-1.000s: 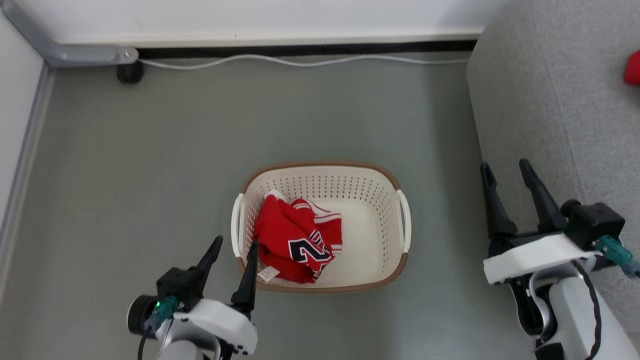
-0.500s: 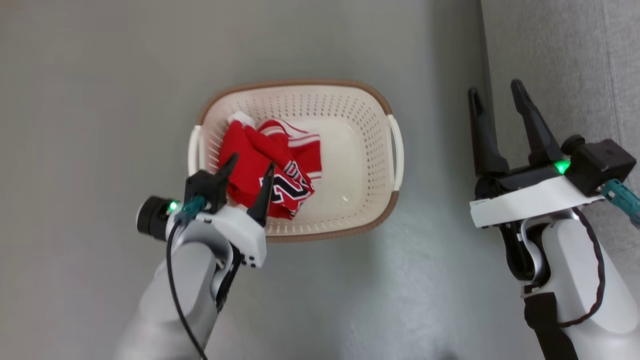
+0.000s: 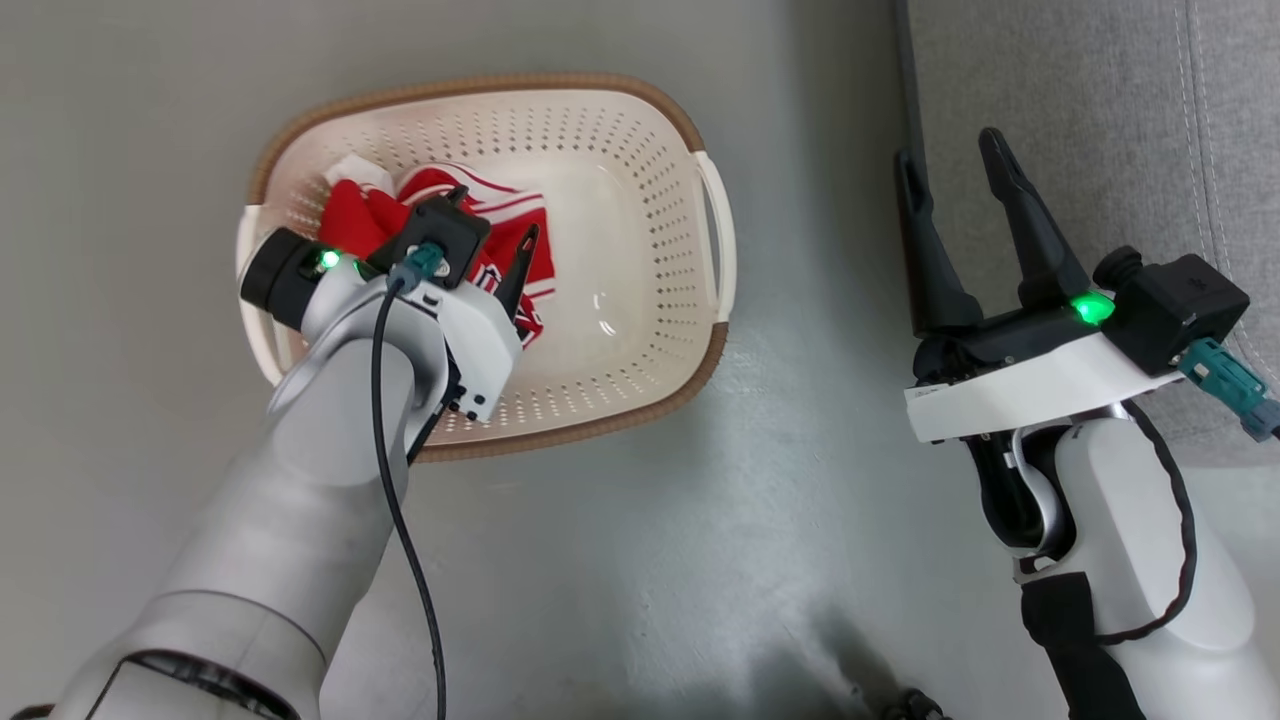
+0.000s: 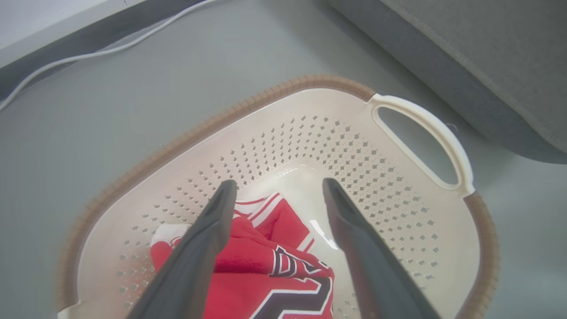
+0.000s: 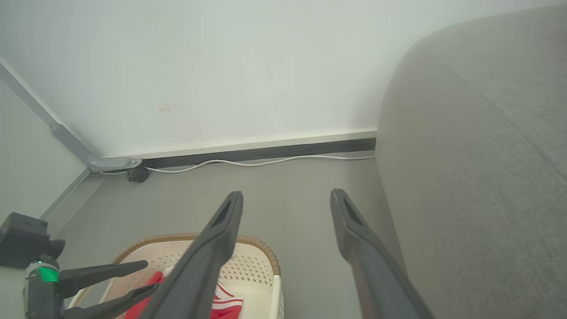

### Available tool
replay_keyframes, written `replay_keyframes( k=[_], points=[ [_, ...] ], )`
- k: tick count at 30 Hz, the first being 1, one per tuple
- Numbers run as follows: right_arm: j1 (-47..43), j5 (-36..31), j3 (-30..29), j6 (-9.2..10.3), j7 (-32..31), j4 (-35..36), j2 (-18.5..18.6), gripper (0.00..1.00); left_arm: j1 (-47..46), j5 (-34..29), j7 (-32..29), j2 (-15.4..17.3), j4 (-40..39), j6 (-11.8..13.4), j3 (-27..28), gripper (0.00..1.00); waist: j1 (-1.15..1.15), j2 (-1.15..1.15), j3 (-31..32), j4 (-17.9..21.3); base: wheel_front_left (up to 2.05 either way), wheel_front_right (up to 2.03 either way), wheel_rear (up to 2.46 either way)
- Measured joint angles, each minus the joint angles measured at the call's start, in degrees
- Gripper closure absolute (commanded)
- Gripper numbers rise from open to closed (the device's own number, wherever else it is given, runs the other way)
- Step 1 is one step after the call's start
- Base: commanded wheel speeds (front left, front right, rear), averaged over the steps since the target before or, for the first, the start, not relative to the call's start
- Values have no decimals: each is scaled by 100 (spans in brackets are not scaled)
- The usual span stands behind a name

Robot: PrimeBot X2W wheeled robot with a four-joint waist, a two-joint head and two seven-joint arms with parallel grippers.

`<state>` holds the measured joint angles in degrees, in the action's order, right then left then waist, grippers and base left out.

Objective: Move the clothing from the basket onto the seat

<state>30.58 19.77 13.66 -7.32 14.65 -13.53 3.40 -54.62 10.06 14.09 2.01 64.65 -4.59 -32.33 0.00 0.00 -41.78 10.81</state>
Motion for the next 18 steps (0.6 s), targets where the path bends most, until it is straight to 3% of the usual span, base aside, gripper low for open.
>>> replay_keyframes(
  k=[5,10,18],
  points=[
    [115,204,204,0,1,105,-10,0,-327,12,-368,0,404,-74,-196,0,0,0,-242,193,0,0,0],
    [236,410,380,0,1,182,-15,0,-451,444,-784,18,530,-175,-191,0,0,0,-460,389,0,0,0],
    [294,605,482,0,1,224,-18,0,-758,-1,-1423,23,694,-247,-1125,0,0,0,-694,599,0,0,0]
  ],
)
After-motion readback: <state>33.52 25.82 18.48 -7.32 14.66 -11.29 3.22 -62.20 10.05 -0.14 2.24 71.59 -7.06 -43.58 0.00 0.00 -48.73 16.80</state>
